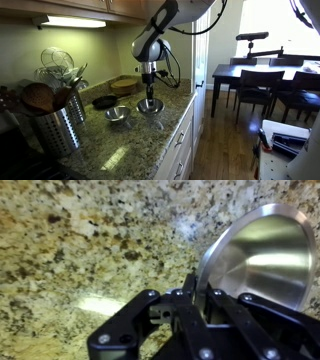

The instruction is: Get the right silver bowl and put it on top of the left silver bowl

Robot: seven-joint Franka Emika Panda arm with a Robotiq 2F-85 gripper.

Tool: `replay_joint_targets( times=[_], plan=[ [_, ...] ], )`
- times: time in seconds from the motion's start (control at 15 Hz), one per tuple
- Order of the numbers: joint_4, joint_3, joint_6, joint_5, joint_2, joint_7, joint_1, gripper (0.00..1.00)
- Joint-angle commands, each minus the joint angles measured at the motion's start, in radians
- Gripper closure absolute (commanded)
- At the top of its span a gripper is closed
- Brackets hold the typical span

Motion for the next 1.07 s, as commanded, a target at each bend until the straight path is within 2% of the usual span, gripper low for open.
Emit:
replay_joint_targets(
  times=[0.0, 0.47, 1.0],
  plan=[
    [0.037, -0.003, -0.067, -0.004, -0.009, 0.049, -0.015, 0.98],
    [0.148, 0.018, -0.168, 0.039, 0.010, 0.042, -0.026, 0.98],
    [0.302, 0.026, -0.192, 0.042, 0.071, 0.135, 0.003, 0.98]
  ],
)
